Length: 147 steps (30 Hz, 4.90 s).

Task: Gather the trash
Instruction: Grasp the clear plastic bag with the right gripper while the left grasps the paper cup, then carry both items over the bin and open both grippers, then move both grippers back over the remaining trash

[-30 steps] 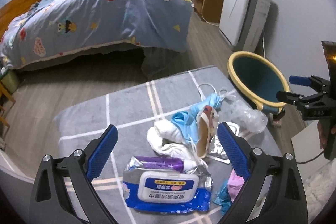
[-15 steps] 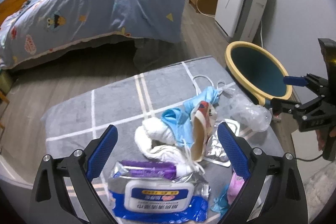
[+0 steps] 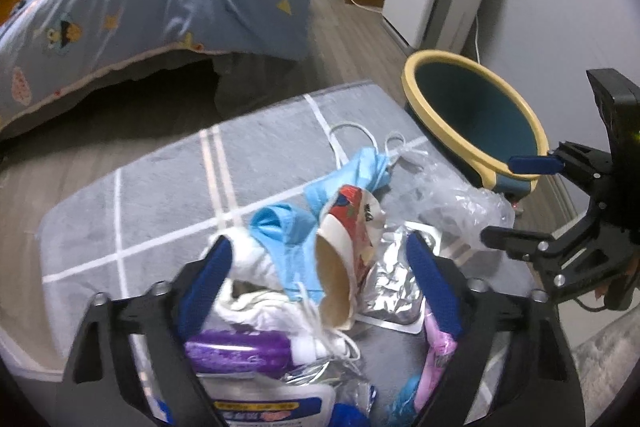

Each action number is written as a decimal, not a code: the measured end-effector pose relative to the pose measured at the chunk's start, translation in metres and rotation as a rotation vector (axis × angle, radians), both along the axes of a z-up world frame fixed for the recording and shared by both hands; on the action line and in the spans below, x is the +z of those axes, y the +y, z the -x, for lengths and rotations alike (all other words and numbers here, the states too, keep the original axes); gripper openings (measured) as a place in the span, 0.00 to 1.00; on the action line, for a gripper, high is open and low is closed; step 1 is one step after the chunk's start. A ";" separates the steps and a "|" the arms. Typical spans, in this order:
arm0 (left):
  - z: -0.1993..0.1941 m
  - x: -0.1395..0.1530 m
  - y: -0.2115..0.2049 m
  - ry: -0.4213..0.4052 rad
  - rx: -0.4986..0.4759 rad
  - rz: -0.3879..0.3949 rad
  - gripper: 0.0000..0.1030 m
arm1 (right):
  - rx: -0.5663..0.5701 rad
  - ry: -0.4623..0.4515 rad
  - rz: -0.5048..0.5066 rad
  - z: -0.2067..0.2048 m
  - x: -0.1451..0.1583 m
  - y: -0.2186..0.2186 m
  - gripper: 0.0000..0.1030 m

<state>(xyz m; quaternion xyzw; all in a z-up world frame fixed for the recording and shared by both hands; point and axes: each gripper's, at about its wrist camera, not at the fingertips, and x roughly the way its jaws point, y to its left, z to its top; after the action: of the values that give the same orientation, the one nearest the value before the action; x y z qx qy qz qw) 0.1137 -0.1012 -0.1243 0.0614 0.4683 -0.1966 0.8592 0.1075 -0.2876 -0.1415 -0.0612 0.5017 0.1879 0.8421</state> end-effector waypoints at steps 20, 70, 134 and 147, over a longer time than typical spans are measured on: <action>0.006 0.002 -0.005 0.039 -0.079 0.010 0.14 | 0.020 0.009 0.032 0.002 0.001 0.005 0.25; -0.045 0.101 -0.152 -0.060 -0.244 0.114 0.13 | -0.417 -0.118 -0.117 -0.012 0.073 -0.171 0.25; -0.009 0.105 -0.056 -0.172 -0.007 -0.006 0.94 | -0.390 -0.151 -0.058 0.007 0.094 -0.117 0.94; 0.034 0.116 0.020 -0.203 0.099 -0.041 0.95 | -0.260 -0.194 -0.035 0.030 0.110 -0.059 0.94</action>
<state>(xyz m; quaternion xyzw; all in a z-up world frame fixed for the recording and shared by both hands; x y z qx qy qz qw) 0.0797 -0.0810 -0.0087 0.0751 0.3851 -0.1371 0.9095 0.0776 -0.3471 -0.0315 0.0011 0.4183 0.0794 0.9048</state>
